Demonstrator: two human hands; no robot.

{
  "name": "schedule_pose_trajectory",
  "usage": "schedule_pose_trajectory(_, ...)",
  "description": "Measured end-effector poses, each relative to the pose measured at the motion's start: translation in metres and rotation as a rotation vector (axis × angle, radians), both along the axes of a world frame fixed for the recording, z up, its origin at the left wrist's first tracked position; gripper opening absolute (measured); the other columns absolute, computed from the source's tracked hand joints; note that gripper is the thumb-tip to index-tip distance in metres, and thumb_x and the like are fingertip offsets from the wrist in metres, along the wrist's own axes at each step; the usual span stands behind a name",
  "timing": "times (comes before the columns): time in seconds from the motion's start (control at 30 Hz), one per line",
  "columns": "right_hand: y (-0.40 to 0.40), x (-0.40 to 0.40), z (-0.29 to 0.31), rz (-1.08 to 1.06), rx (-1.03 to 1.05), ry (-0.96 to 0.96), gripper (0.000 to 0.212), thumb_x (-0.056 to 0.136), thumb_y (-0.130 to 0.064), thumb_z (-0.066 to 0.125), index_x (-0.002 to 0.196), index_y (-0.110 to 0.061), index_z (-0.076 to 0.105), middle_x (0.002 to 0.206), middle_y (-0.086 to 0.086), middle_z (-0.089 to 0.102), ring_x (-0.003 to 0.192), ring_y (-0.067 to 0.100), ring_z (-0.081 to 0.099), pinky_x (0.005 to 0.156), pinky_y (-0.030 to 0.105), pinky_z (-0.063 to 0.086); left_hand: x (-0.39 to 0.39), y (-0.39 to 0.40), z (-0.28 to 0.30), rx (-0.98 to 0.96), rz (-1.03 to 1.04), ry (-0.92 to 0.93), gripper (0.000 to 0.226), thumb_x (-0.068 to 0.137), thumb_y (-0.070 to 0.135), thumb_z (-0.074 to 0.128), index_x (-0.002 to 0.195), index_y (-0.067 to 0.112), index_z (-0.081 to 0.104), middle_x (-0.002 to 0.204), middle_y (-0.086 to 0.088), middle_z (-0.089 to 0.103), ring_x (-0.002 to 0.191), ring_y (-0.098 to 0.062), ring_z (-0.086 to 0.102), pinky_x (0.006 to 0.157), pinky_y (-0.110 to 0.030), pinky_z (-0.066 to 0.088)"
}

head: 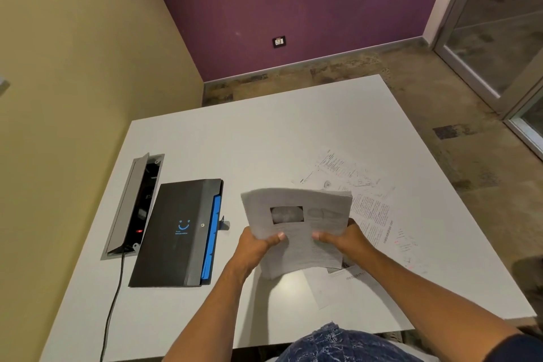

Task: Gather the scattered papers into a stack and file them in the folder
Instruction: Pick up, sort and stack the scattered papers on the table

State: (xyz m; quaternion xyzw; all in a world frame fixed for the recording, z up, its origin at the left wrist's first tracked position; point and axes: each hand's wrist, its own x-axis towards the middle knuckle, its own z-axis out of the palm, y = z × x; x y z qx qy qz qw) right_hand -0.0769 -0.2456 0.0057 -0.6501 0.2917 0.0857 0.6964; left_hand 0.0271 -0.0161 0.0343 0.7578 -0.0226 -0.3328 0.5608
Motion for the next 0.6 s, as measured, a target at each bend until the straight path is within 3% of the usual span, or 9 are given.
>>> schedule_pose_trajectory(0.1,-0.001,0.005,0.003,-0.008,0.001,-0.080,0.039,0.076,-0.021,0.090,0.110,-0.012,0.073,0.100,0.006,0.080,0.092,0.020,0.077,0.077,0.034,0.063,0.006,-0.007,0.005,0.027,-0.003,0.006,0.033,0.080,0.026,0.087,0.110,0.022,0.073,0.101,0.003,0.079,0.095,-0.017,0.075,0.076,-0.028,0.061)
schedule_pose_trajectory(0.2,0.000,0.012,0.012,-0.049,0.027,-0.140,0.030,0.084,-0.015,0.083,0.112,-0.013,0.071,0.098,0.000,0.081,0.091,0.017,0.077,0.072,0.025,0.060,0.011,-0.008,0.005,0.028,0.018,0.035,0.034,0.081,0.024,0.086,0.112,0.017,0.073,0.100,-0.002,0.080,0.092,-0.021,0.077,0.079,-0.032,0.063)
schedule_pose_trajectory(0.27,-0.003,0.017,0.007,-0.056,0.053,-0.128,0.034,0.088,-0.029,0.078,0.119,-0.018,0.069,0.106,0.000,0.080,0.097,0.018,0.076,0.080,0.031,0.061,0.012,-0.005,0.000,0.034,0.059,0.062,0.033,0.083,0.022,0.085,0.113,0.015,0.070,0.100,-0.006,0.079,0.093,-0.024,0.076,0.077,-0.032,0.062)
schedule_pose_trajectory(0.33,-0.007,0.018,-0.003,-0.058,-0.001,-0.053,0.042,0.090,-0.046,0.072,0.123,-0.020,0.068,0.107,0.001,0.078,0.092,0.019,0.075,0.081,0.039,0.060,0.011,0.001,-0.007,0.060,0.109,0.103,0.036,0.085,0.022,0.083,0.115,0.013,0.067,0.103,-0.010,0.077,0.097,-0.030,0.075,0.085,-0.043,0.062)
schedule_pose_trajectory(0.4,-0.018,0.010,-0.019,0.018,-0.221,0.043,0.038,0.093,-0.042,0.072,0.125,-0.024,0.066,0.105,0.000,0.075,0.089,0.017,0.072,0.080,0.044,0.059,0.012,0.011,-0.015,0.083,0.152,0.144,0.038,0.085,0.022,0.083,0.118,0.012,0.065,0.105,-0.012,0.076,0.099,-0.033,0.074,0.093,-0.052,0.059)
schedule_pose_trajectory(0.43,-0.025,0.003,-0.023,0.120,-0.439,0.086,0.045,0.090,-0.040,0.073,0.131,-0.025,0.063,0.115,0.000,0.072,0.099,0.016,0.069,0.085,0.041,0.057,0.012,0.017,-0.019,0.098,0.171,0.161,0.038,0.085,0.022,0.082,0.118,0.013,0.065,0.105,-0.012,0.076,0.099,-0.033,0.074,0.093,-0.053,0.059)
schedule_pose_trajectory(0.5,-0.038,-0.009,-0.032,0.366,-0.918,0.200,0.082,0.078,-0.053,0.077,0.149,-0.025,0.047,0.145,0.002,0.055,0.128,0.019,0.055,0.101,0.037,0.047,0.011,0.028,-0.025,0.127,0.195,0.182,0.035,0.087,0.022,0.081,0.117,0.013,0.065,0.106,-0.011,0.076,0.099,-0.033,0.074,0.093,-0.053,0.058)
schedule_pose_trajectory(0.53,-0.043,-0.014,-0.035,0.472,-1.052,0.283,0.100,0.072,-0.063,0.075,0.155,-0.025,0.036,0.156,0.004,0.042,0.138,0.024,0.045,0.108,0.040,0.042,0.011,0.033,-0.027,0.139,0.206,0.189,0.035,0.087,0.021,0.081,0.117,0.013,0.065,0.106,-0.011,0.076,0.098,-0.033,0.074,0.092,-0.053,0.058)
schedule_pose_trajectory(0.6,-0.050,-0.021,-0.040,0.621,-1.144,0.412,0.116,0.068,-0.075,0.068,0.160,-0.025,0.019,0.167,0.009,0.021,0.148,0.030,0.031,0.114,0.045,0.034,0.011,0.042,-0.030,0.152,0.220,0.203,0.036,0.086,0.021,0.081,0.117,0.012,0.065,0.105,-0.013,0.076,0.098,-0.034,0.075,0.094,-0.056,0.058)
